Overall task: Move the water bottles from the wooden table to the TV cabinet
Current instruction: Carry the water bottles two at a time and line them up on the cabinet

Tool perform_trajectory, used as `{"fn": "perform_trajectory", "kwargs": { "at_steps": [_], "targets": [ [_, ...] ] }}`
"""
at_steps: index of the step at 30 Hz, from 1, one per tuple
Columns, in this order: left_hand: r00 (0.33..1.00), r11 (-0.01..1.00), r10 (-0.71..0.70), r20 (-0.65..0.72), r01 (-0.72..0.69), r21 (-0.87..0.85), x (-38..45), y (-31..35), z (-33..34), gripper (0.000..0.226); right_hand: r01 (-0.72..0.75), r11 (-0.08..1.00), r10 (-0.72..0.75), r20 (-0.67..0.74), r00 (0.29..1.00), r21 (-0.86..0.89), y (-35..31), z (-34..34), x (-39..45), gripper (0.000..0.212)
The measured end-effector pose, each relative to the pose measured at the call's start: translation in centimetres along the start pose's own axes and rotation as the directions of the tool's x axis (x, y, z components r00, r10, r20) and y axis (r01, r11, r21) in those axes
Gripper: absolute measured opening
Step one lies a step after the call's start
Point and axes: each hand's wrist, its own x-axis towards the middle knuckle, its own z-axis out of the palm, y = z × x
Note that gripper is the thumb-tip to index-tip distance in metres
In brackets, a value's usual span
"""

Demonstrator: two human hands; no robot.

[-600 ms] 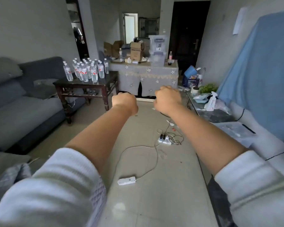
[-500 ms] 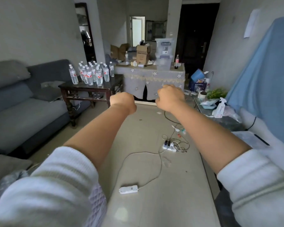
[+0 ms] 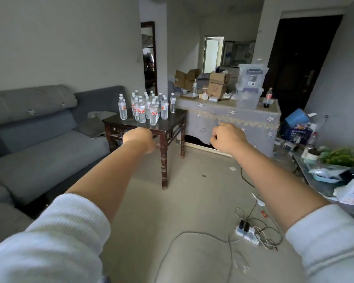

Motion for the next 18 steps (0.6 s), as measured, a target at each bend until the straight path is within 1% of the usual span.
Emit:
{"fn": "perform_trajectory", "kwargs": {
  "at_steps": [6, 8, 10, 16, 18],
  "targets": [
    [1.0, 0.999, -0.006, 0.0, 0.006, 0.044, 14.3, -1.7, -0.3, 0.028, 0.025, 0.998, -0.026, 0.015, 1.0, 0.056, -0.8, 3.0, 14.9, 0.031],
    [1.0, 0.999, -0.012, 0.001, 0.012, 0.041, 18.6, -1.9, -0.1, 0.029, 0.028, 0.996, -0.031, 0.04, 0.999, 0.081, -0.7, 4.1, 18.9, 0.032],
    [1.0, 0.999, -0.016, 0.019, 0.015, 0.039, 23.1, -1.8, 0.7, 0.031, 0.041, 0.993, -0.049, 0.069, 0.996, 0.115, -0.3, 5.8, 23.2, 0.032],
    [0.998, 0.999, -0.029, 0.055, 0.027, 0.048, 34.3, -1.1, 4.7, 0.032, 0.038, 0.986, -0.058, 0.119, 0.991, 0.165, 1.3, 11.2, 35.0, 0.022],
    [0.997, 0.998, -0.048, 0.066, 0.045, 0.048, 37.8, -1.0, 5.7, 0.032, 0.046, 0.981, -0.073, 0.136, 0.988, 0.187, 1.5, 12.7, 39.1, 0.025]
  ]
}}
